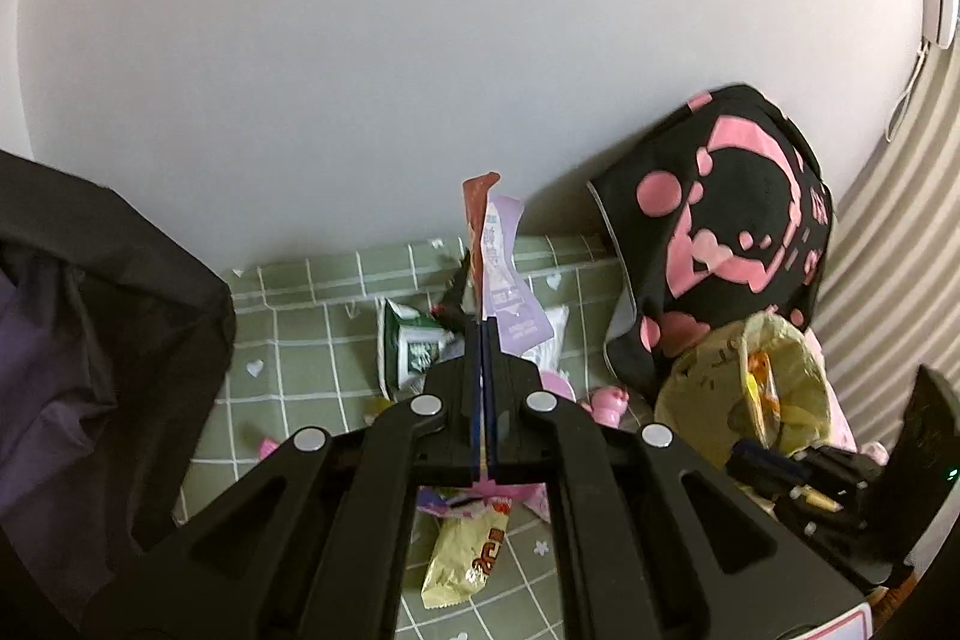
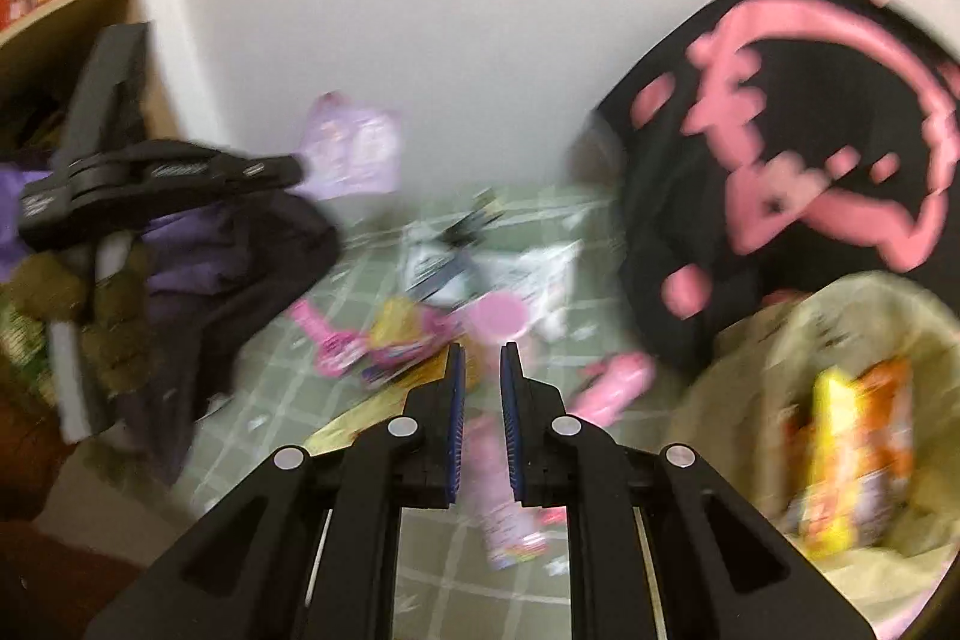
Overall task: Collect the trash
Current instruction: 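Carry the pink stick and lilac wrapper over the yellow trash bag and open both tools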
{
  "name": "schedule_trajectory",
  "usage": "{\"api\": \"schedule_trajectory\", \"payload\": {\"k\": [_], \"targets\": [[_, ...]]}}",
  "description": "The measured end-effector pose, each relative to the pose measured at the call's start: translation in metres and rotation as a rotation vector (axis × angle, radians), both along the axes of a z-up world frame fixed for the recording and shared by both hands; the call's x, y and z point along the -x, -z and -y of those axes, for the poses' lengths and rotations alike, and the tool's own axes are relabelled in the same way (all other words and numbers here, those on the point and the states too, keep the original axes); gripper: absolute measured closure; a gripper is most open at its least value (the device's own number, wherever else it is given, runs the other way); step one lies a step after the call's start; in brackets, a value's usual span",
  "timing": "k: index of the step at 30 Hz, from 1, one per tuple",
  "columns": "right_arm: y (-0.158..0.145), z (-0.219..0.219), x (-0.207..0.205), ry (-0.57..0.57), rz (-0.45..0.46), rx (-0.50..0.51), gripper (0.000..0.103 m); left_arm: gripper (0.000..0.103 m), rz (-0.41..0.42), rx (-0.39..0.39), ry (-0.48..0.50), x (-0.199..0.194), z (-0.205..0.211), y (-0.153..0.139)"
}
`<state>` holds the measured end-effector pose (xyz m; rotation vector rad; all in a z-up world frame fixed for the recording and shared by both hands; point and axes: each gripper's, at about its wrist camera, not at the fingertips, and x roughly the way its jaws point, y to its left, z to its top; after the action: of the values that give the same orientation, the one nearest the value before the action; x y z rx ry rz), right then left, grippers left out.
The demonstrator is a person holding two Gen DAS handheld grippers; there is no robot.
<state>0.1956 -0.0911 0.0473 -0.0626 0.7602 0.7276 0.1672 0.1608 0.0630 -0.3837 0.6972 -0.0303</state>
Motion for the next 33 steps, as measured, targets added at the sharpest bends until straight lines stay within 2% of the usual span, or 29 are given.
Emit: {"api": "schedule_trajectory", "payload": {"k": [1, 2, 3, 4, 12, 18, 19, 20, 21, 23, 27, 33], "targets": [[0.007, -0.003, 0.0, -0.013, -0.021, 0.006, 0.089, 0.103, -0.01, 0.009, 0.017, 0.001, 0.0, 0.006], [0.02, -0.008, 0.0, -0.032, -0.049, 0.026, 0.083, 0.103, -0.018, 0.011, 0.022, 0.001, 0.001, 0.009], [0.033, -0.012, -0.001, -0.043, -0.07, 0.051, 0.075, 0.103, -0.029, 0.012, 0.027, 0.002, 0.002, 0.013], [0.042, -0.016, -0.002, -0.048, -0.078, 0.066, 0.062, 0.103, -0.042, 0.013, 0.032, 0.002, 0.002, 0.018], [0.107, -0.041, -0.023, -0.048, -0.182, 0.18, 0.061, 0.103, -0.081, -0.012, 0.048, 0.012, -0.006, 0.032], [0.129, -0.055, -0.03, -0.031, -0.194, 0.255, 0.061, 0.103, -0.089, -0.046, 0.065, 0.015, -0.005, 0.036], [0.13, -0.056, -0.031, -0.032, -0.195, 0.265, 0.065, 0.103, -0.089, -0.049, 0.07, 0.015, -0.005, 0.036], [0.131, -0.058, -0.031, -0.027, -0.184, 0.284, 0.078, 0.103, -0.09, -0.051, 0.073, 0.015, -0.004, 0.037], [0.13, -0.059, -0.031, -0.021, -0.179, 0.301, 0.079, 0.103, -0.091, -0.051, 0.075, 0.015, -0.005, 0.038], [0.125, -0.06, -0.033, -0.009, -0.221, 0.309, 0.091, 0.103, -0.095, -0.047, 0.082, 0.014, -0.005, 0.04], [0.098, -0.055, -0.034, 0.02, -0.205, 0.254, 0.095, 0.103, -0.089, -0.032, 0.09, 0.012, -0.005, 0.039], [0.022, -0.039, -0.032, 0.07, -0.072, 0.167, 0.097, 0.103, -0.013, -0.039, 0.149, -0.004, 0.01, 0.009]]}}
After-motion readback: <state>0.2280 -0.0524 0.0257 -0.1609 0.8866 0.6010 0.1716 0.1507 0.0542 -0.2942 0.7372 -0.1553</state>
